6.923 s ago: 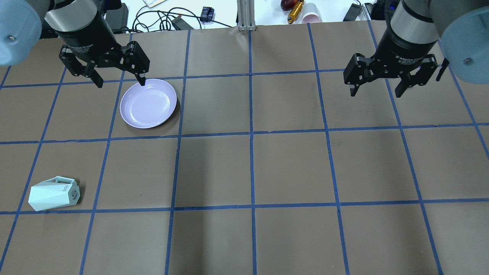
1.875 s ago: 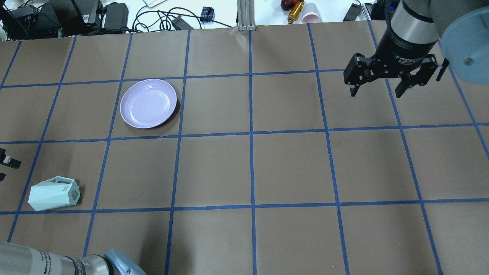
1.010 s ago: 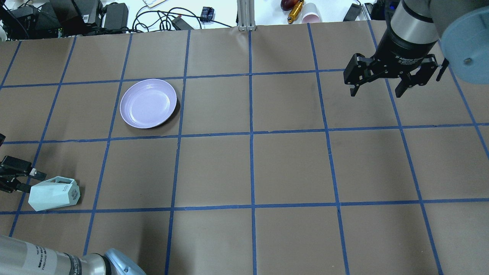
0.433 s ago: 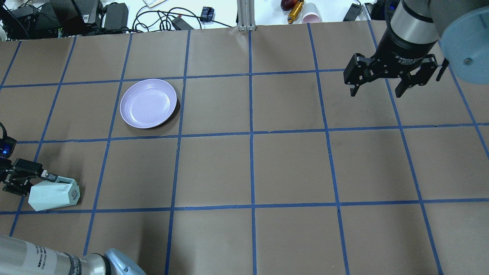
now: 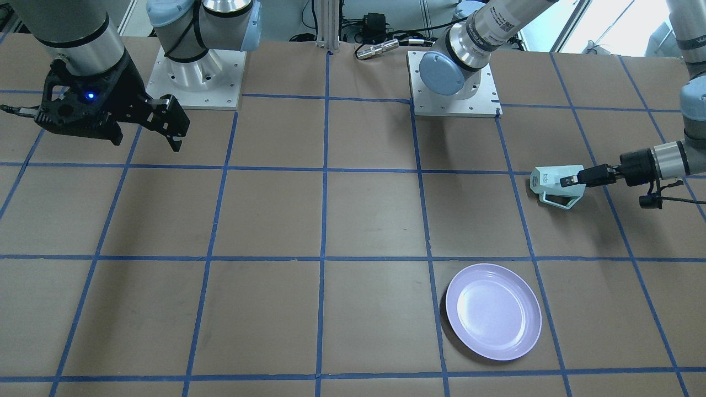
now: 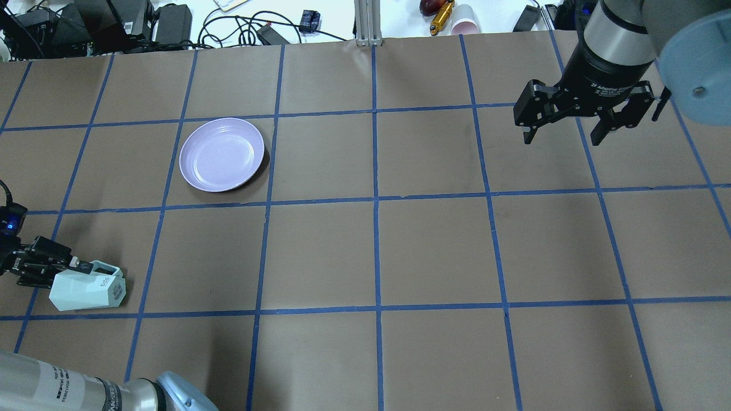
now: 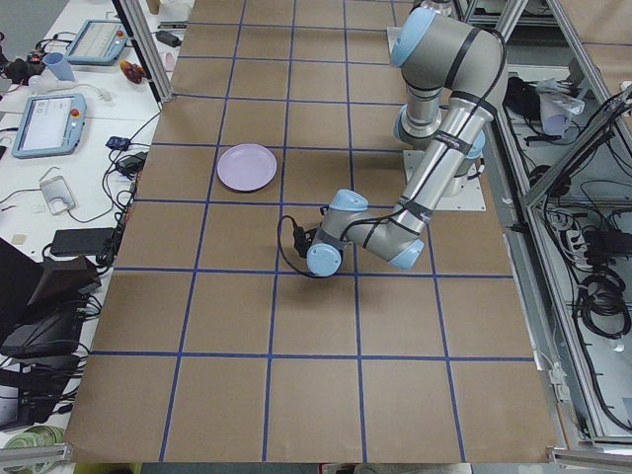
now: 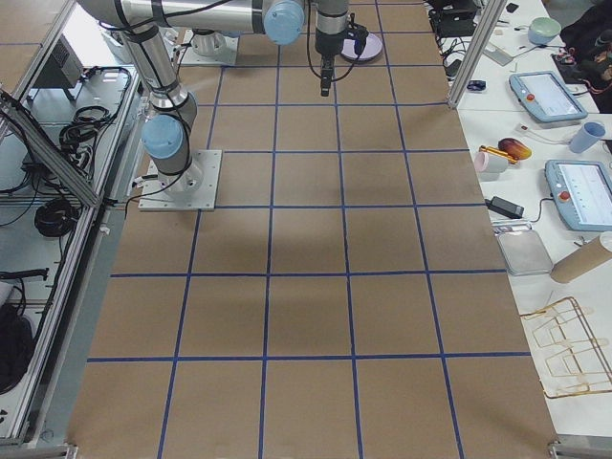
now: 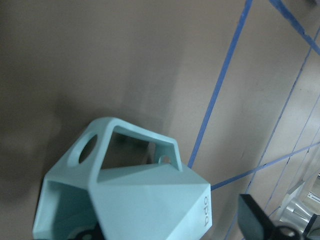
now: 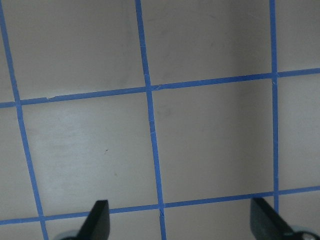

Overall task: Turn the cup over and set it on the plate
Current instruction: 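Lower the left gripper onto the mug's rim and close it, then lift the mug with the left gripper, rotating it upright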

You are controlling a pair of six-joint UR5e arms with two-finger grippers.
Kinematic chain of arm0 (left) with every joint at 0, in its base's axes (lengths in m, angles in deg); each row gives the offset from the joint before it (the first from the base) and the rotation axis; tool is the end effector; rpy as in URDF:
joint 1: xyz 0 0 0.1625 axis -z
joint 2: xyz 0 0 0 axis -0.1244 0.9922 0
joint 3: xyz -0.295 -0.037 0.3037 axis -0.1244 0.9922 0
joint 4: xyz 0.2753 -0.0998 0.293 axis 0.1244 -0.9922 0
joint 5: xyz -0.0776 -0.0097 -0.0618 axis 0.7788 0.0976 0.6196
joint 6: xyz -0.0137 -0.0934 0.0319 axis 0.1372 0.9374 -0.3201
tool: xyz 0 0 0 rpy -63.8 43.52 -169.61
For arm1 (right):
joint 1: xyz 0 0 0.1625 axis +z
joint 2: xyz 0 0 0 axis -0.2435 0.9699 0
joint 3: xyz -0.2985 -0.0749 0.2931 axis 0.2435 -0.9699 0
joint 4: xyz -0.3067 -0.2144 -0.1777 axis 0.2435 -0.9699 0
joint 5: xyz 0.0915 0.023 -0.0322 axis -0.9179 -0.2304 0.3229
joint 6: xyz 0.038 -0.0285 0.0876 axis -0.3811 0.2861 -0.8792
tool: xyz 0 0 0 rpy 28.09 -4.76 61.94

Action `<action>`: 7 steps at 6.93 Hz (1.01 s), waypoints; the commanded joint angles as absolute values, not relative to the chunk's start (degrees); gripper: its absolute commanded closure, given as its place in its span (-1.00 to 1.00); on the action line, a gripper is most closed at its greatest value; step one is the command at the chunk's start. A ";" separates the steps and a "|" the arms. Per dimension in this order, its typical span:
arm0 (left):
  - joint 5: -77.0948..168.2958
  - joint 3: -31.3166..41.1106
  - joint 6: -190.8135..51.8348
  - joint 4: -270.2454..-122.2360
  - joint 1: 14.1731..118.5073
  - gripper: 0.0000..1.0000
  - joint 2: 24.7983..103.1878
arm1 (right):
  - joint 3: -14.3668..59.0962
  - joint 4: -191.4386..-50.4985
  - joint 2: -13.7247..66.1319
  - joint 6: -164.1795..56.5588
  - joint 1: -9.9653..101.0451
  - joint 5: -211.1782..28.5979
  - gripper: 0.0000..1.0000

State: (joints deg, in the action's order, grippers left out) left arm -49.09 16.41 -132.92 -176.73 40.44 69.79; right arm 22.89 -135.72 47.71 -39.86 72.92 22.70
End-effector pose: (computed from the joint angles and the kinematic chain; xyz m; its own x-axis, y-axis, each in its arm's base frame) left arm 0.3255 -0.4077 0.1678 -0.6813 -0.3084 0.6639 -0.1257 0.9427 0.3089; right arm 0.1063 -0.4871 0.4722 -0.9952 0.0962 0.0173 0.0964 0.9953 0.0101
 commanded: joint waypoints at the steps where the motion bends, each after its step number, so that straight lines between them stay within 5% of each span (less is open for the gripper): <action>1: -49.15 15.45 -127.76 -176.64 40.72 1.00 68.49 | 22.89 -135.72 47.71 -39.86 72.92 22.70 -1.00; 7: -55.37 1.93 -117.63 -177.61 46.68 1.00 64.45 | 22.89 -135.72 47.71 -39.86 72.92 22.70 -1.00</action>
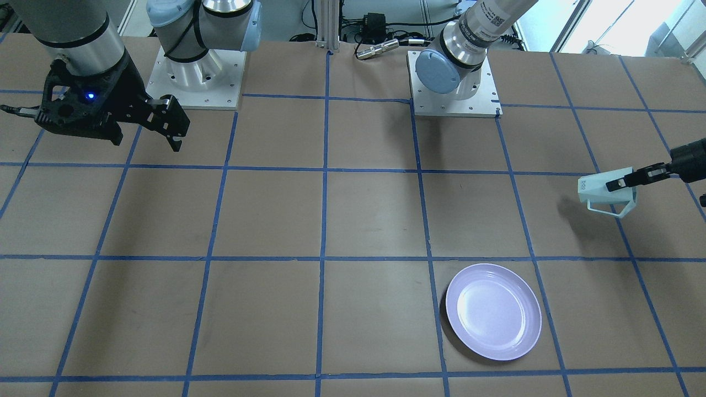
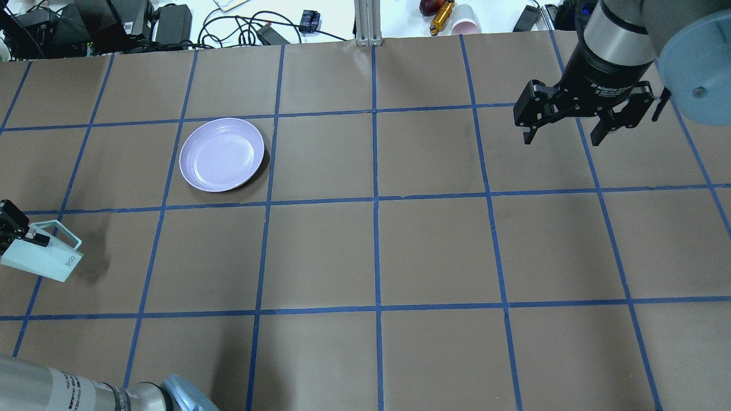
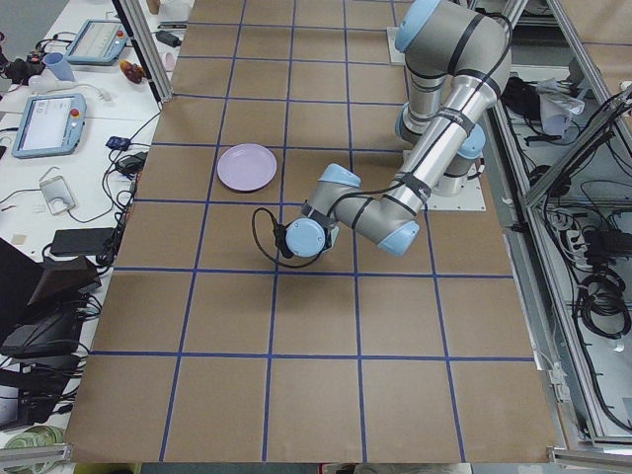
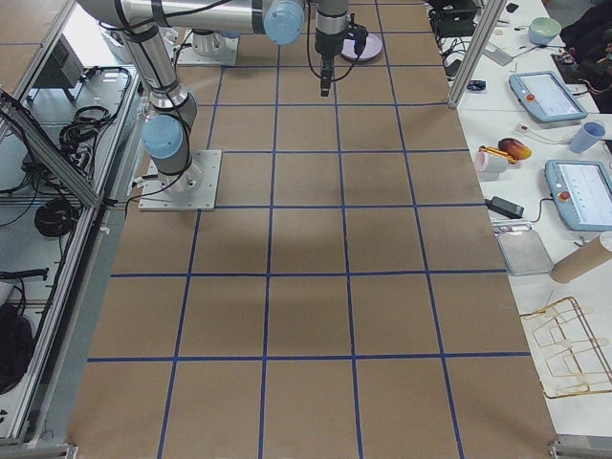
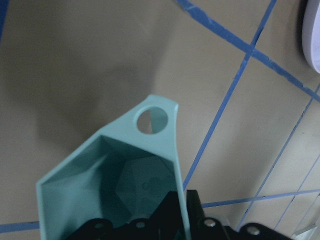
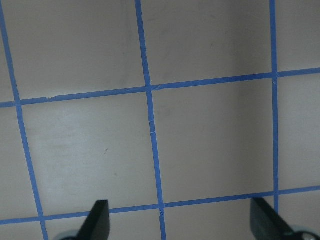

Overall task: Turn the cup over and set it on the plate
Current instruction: 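Lift the mug with the left gripper, rotating it upright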

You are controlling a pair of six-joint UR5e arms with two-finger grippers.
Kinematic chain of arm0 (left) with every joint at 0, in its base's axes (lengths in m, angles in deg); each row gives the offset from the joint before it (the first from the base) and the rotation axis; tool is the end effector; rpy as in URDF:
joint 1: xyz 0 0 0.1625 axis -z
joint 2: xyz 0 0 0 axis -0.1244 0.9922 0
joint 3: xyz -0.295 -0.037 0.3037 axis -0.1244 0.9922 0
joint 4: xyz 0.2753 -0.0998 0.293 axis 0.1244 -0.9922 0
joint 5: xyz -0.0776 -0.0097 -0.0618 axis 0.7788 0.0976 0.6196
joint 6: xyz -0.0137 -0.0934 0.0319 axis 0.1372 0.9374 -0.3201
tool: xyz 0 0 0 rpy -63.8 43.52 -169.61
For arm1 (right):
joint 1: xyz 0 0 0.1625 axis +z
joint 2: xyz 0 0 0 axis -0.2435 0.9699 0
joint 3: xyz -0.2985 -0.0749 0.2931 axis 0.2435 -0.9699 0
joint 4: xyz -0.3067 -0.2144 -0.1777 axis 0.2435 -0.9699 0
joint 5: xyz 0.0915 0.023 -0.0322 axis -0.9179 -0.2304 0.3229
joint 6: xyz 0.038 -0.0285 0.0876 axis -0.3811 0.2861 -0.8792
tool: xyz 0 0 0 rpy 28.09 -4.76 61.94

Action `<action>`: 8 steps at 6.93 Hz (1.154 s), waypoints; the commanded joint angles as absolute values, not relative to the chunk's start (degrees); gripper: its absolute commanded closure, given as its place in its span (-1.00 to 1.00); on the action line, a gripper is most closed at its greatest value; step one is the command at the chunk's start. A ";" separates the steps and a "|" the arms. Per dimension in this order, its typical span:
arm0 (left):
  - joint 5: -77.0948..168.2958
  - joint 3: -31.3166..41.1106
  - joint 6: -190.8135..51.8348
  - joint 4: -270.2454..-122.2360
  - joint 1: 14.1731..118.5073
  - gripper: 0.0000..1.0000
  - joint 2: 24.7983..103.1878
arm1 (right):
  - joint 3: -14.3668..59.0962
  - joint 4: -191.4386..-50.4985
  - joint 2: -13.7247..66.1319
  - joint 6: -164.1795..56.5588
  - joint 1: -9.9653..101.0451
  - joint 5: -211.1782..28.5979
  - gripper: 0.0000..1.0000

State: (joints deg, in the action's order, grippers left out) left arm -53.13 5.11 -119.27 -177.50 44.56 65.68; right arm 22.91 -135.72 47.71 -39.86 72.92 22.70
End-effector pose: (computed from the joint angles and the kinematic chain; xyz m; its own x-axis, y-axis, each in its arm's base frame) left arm 0.3461 -0.4603 0.2747 -0.8080 -0.3871 0.4442 -0.2735 0.9142 0.2991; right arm 0.1063 -0.4870 0.4720 -0.9952 0.0962 0.0174 0.0964 0.9953 0.0104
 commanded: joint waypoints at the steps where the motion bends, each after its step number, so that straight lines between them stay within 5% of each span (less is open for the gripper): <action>1: -55.91 0.34 -116.49 -177.43 47.48 1.00 63.39 | 22.89 -135.72 47.71 -39.86 72.92 22.70 -1.00; 8: -64.79 -1.96 -100.34 -160.84 71.62 1.00 57.41 | 22.89 -135.72 47.71 -39.86 72.92 22.70 -1.00</action>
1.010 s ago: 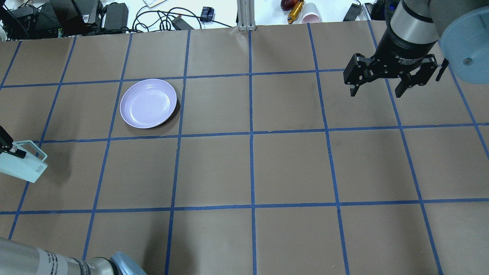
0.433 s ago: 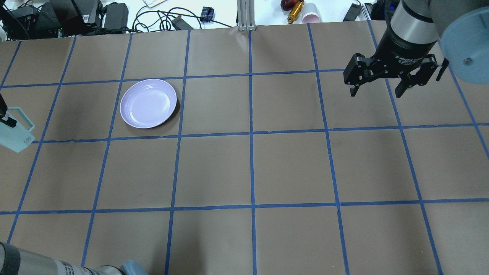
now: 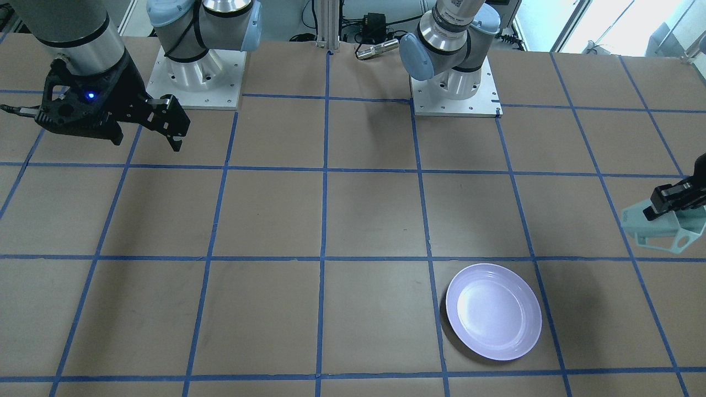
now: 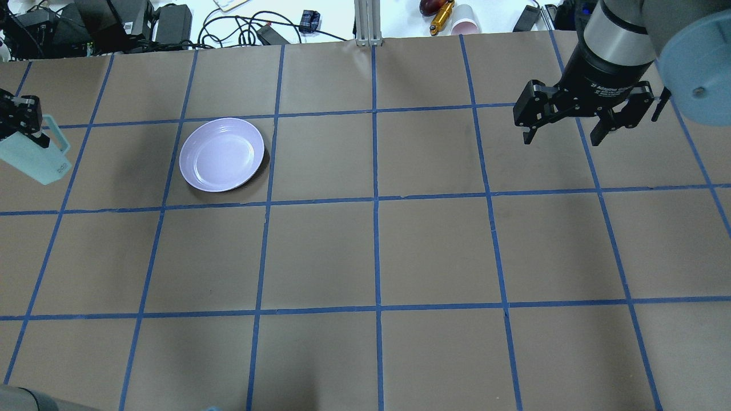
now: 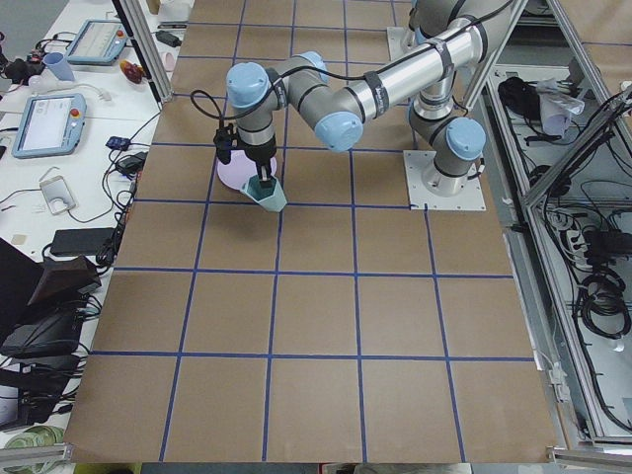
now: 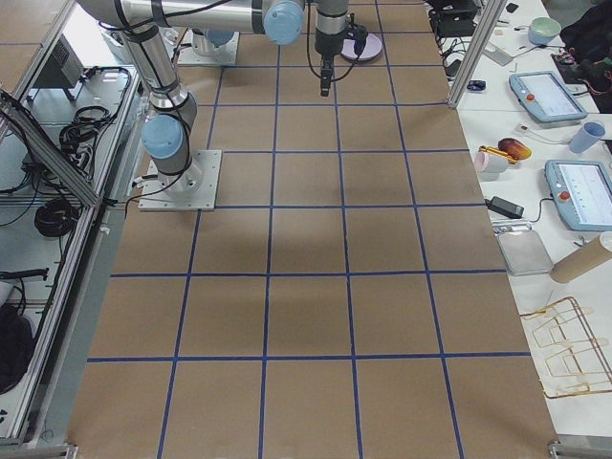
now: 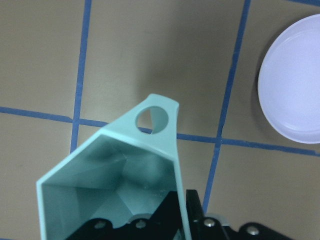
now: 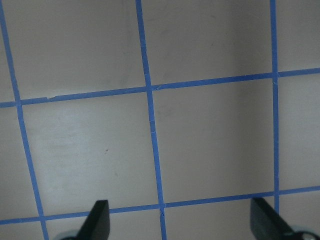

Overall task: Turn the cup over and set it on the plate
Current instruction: 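Carry the held mug with the left gripper over the plate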

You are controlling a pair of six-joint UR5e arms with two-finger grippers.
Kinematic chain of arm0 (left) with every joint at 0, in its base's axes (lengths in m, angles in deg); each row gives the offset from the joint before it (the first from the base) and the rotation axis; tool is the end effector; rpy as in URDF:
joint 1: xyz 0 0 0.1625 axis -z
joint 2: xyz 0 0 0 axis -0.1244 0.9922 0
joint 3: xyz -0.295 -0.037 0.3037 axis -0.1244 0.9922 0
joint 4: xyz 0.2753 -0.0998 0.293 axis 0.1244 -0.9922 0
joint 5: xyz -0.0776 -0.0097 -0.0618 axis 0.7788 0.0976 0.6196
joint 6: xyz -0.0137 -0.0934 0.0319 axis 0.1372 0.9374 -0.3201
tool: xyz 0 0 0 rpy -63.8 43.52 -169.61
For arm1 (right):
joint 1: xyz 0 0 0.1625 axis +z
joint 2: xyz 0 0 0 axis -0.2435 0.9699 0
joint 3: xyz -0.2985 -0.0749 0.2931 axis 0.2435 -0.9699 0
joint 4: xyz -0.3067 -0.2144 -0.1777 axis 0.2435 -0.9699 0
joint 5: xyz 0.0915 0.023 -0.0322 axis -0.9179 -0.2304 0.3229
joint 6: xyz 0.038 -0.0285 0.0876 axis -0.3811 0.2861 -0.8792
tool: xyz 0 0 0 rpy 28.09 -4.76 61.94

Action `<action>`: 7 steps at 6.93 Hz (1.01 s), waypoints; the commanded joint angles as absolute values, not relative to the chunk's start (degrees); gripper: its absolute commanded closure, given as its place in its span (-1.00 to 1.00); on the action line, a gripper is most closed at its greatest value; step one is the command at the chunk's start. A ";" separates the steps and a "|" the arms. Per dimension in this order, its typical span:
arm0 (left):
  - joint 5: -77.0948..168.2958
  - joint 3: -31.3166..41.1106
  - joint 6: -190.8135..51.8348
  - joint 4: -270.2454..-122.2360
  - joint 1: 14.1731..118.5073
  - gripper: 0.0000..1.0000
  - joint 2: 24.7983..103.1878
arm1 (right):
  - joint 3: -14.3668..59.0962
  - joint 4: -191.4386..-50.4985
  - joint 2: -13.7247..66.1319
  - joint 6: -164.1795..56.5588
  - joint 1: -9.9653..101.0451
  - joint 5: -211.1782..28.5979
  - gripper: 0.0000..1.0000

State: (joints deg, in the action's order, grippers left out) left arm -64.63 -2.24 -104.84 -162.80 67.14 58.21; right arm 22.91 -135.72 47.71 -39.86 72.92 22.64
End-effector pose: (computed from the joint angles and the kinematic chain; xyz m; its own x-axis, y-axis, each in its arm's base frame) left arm 0.1773 -0.5779 0.4227 -0.9863 -0.1632 0.0242 -0.1633 0.9866 -0.0002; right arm 0.1064 -0.4870 0.4720 -0.9952 0.0962 0.0163 0.0964 0.9953 0.0105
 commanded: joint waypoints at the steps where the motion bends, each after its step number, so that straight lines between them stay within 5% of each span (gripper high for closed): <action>1: -64.79 -1.70 -96.48 -158.82 74.88 1.00 57.32 | 22.89 -135.72 47.71 -39.86 72.92 22.61 -1.00; 7: -71.47 4.70 -82.47 -147.06 87.11 1.00 59.33 | 22.89 -135.72 47.71 -39.86 72.92 22.61 -1.00</action>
State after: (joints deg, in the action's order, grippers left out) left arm -70.98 2.12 -83.91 -151.53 85.43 58.81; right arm 22.88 -135.72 47.71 -39.86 72.92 22.61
